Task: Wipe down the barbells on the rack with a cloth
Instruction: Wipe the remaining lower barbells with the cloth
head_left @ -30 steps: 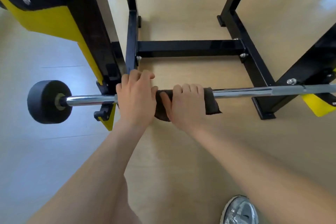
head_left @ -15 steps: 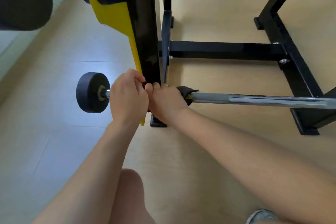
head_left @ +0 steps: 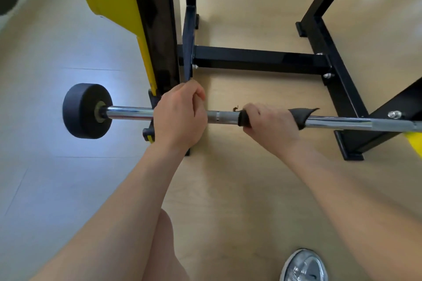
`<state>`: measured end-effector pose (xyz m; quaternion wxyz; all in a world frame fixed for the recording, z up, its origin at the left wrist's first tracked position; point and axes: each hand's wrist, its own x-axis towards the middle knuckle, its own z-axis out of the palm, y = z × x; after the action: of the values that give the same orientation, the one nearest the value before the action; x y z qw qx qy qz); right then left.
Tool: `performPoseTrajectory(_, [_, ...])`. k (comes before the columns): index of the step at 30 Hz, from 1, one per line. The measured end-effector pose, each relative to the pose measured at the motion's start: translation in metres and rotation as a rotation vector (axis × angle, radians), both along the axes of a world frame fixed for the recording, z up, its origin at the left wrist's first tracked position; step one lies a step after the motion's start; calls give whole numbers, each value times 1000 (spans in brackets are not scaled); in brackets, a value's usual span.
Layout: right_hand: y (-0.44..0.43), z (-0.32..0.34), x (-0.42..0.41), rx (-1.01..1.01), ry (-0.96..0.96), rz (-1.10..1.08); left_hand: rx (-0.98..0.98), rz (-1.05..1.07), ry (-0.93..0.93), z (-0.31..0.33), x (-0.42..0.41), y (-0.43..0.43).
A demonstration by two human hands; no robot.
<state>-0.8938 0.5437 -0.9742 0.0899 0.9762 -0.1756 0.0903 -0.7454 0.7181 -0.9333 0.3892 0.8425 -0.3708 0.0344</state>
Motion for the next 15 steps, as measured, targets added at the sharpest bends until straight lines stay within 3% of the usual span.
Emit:
performPoseTrajectory(4, [48, 5, 38, 26, 44, 78, -26, -100, 2, -4, -19, -27])
performPoseTrajectory(7, [50, 20, 34, 25, 216, 137, -77, -163, 5, -5, -35, -53])
performPoseTrajectory(12, [-42, 7, -63, 60, -18, 4, -21, -285, 38, -11, -72, -92])
performPoseTrajectory(15, [-105, 0, -140, 17, 12, -126, 104, -403, 22, -18, -93, -110])
